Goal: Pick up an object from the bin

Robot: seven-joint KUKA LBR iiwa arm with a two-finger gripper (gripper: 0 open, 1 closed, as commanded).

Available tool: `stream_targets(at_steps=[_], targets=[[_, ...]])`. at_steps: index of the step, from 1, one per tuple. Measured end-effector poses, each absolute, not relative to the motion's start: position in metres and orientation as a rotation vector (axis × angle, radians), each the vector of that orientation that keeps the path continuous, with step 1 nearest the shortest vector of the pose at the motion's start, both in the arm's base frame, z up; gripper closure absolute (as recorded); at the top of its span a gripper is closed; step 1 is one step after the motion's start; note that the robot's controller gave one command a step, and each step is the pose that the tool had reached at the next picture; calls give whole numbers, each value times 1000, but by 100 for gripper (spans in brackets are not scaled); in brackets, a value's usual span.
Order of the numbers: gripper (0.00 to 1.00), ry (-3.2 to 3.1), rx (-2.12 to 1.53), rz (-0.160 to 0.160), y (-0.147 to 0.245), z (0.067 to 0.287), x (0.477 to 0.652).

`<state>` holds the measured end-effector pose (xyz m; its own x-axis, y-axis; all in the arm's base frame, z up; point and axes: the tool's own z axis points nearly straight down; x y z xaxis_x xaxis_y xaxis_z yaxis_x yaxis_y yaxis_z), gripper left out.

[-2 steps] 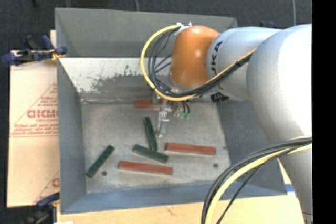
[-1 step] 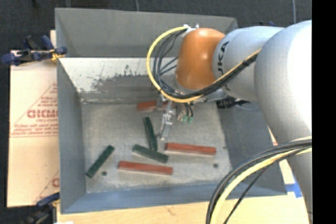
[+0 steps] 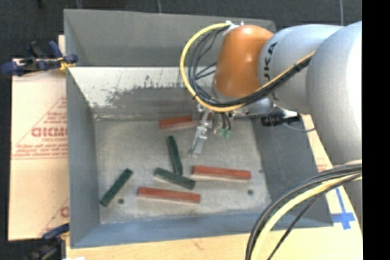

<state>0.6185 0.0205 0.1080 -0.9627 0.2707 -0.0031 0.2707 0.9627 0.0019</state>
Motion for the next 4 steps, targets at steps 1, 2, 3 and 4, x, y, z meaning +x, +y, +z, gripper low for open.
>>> stream_targets(at_steps=[1,2,3,4], targets=[[0,3127,237,-1,-5,103,590],[0,3129,297,-2,-10,100,582],[100,3131,230,-1,-9,81,530],[100,3131,230,-1,-9,81,530]])
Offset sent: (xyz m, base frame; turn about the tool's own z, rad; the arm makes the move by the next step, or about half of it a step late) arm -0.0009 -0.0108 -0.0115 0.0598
